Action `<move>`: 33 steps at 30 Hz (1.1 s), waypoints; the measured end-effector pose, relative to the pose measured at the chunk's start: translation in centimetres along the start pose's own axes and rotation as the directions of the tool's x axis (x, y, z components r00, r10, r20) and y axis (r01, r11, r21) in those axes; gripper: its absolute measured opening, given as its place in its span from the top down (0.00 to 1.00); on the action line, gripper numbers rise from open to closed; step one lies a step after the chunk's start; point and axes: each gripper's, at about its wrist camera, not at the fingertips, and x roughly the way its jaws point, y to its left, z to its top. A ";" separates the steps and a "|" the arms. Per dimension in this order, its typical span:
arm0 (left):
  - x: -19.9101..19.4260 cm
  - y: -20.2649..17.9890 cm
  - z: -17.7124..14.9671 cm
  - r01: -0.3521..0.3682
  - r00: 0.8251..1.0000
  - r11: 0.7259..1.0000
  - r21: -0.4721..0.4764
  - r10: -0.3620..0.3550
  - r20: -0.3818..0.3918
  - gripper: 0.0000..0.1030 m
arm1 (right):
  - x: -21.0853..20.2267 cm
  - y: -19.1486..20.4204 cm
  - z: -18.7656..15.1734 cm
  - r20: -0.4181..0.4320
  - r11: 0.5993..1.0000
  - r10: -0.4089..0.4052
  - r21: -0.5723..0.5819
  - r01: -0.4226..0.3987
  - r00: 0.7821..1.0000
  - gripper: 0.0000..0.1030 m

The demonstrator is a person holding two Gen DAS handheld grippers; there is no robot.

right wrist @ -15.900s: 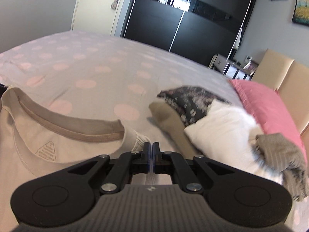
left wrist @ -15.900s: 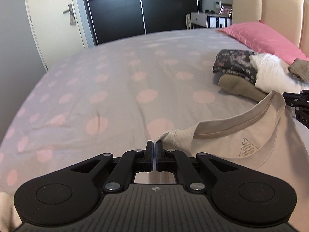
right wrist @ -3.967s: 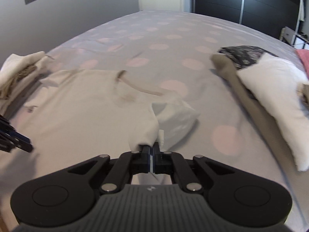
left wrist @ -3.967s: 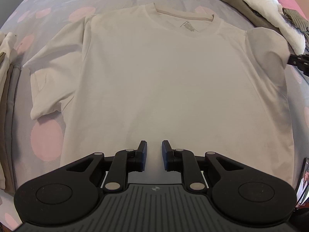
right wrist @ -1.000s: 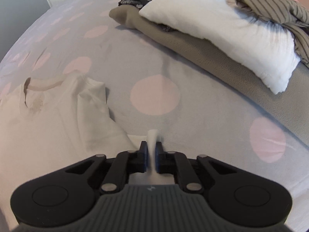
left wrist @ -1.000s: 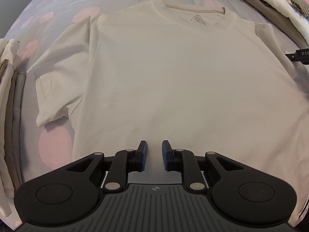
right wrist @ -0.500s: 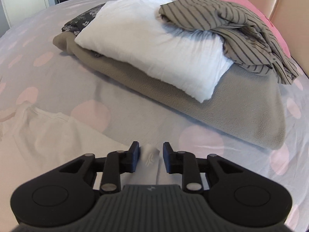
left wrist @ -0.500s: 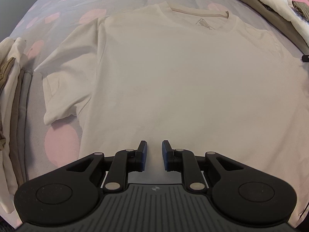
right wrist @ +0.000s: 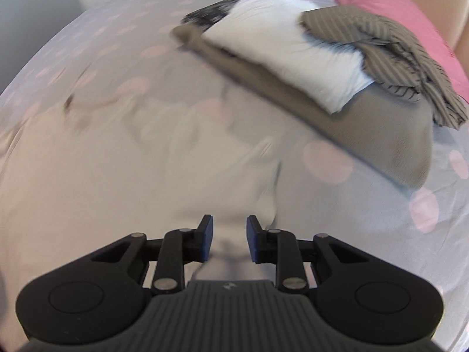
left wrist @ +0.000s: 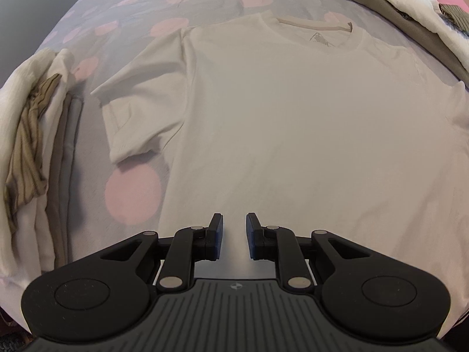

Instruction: Fold clothes

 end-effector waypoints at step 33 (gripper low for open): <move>-1.9 0.3 -6.4 -0.075 0.996 0.996 0.039 0.073 0.050 0.85 | 1.5 5.0 -8.5 -0.198 0.987 0.161 0.022 -0.160 0.967 0.81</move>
